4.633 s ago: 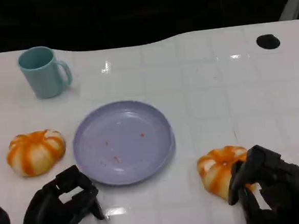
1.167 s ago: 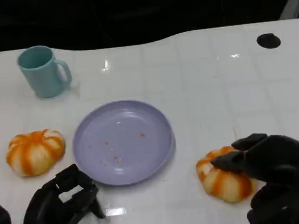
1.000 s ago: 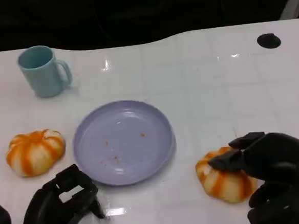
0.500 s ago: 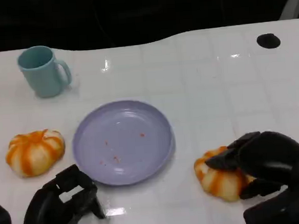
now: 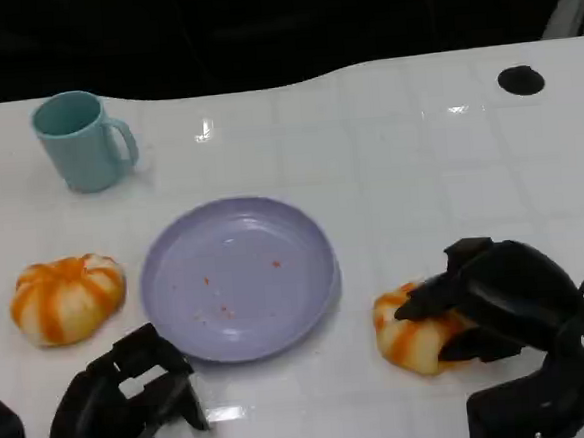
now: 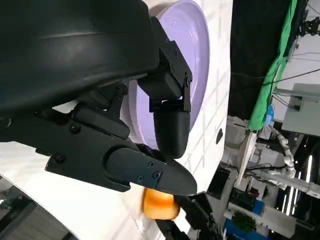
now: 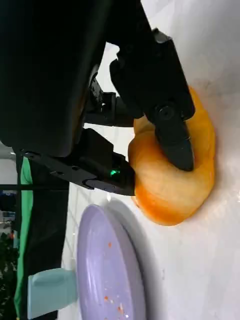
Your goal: Grasp the bread from the table and place it into the plate.
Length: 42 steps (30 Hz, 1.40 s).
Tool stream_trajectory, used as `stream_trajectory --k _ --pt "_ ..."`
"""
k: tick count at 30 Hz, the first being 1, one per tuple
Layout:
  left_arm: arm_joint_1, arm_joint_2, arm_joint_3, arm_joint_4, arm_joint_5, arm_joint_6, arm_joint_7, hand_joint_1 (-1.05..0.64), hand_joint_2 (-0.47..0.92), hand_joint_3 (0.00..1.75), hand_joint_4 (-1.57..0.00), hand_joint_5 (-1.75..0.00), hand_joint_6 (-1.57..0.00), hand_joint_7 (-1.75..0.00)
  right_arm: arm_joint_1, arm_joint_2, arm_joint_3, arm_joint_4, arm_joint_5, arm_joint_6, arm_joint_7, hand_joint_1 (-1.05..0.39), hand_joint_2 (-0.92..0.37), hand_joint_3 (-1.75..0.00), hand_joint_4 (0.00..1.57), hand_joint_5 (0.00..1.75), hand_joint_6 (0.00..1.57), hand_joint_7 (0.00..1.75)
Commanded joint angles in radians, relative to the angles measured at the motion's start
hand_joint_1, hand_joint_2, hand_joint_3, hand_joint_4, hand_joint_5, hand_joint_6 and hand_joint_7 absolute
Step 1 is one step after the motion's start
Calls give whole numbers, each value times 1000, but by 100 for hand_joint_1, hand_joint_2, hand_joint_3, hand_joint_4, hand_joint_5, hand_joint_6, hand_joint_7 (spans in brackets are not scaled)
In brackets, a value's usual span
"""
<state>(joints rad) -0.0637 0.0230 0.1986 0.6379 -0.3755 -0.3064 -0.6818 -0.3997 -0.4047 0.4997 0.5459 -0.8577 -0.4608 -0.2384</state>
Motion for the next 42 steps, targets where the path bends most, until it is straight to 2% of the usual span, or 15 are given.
stream_trajectory --k 1,4,6,8,11,14,17,23,28,36,40,42 --pt "13 10 2 0 6 7 12 -84 84 0 -76 -168 -71 -139 -18 -3 22 70 -28 27 -37 -14 -72 -68 84 174 80 141" --pt "14 10 3 -1 3 7 9 -85 83 0 -76 -168 -71 -139 -29 5 30 87 -36 39 -73 -15 -70 -66 81 171 89 104" --pt "14 9 3 1 5 1 8 -86 83 0 -75 -168 -70 -139 -33 14 30 106 -34 29 -115 -14 -67 -67 82 171 95 96" --pt "15 10 1 0 9 -2 12 -88 82 0 -76 -168 -71 -139 -38 23 29 127 -29 12 -162 -12 -61 -74 83 174 92 110" --pt "14 10 3 2 6 -2 9 -89 82 0 -76 -168 -71 -140 -45 41 18 156 -4 -39 -240 -9 -49 -91 88 175 82 143" --pt "14 11 3 2 7 1 12 -92 81 0 -76 -168 -71 -140 -55 55 8 171 11 -86 -308 -5 -35 -113 93 175 81 155" --pt "13 11 4 3 4 4 11 -92 81 0 -77 -168 -71 -139 -56 65 -6 153 43 -108 -310 -3 -30 -124 94 175 80 158" --pt "10 10 5 8 0 5 5 -92 80 0 -77 -168 -71 -138 -66 96 -50 113 137 -180 -276 5 -25 -135 100 175 86 157" --pt "10 8 3 8 2 6 8 -94 79 0 -76 -168 -71 -140 -90 133 -74 92 175 -198 -241 -1 -19 -146 102 175 86 160" --pt "20 5 -1 -6 3 5 9 -96 79 0 -76 -169 -70 -140 -160 213 -53 154 158 -175 -241 -7 -20 -153 100 175 81 166" --pt "27 6 -1 -13 0 11 4 -95 78 0 -75 -169 -71 -138 -200 261 -43 211 156 -181 -252 -6 -20 -150 99 175 80 165" --pt "32 5 -2 -20 1 12 6 -95 78 0 -75 -168 -71 -138 -222 285 -37 246 154 -179 -250 -6 -22 -146 98 175 82 157"
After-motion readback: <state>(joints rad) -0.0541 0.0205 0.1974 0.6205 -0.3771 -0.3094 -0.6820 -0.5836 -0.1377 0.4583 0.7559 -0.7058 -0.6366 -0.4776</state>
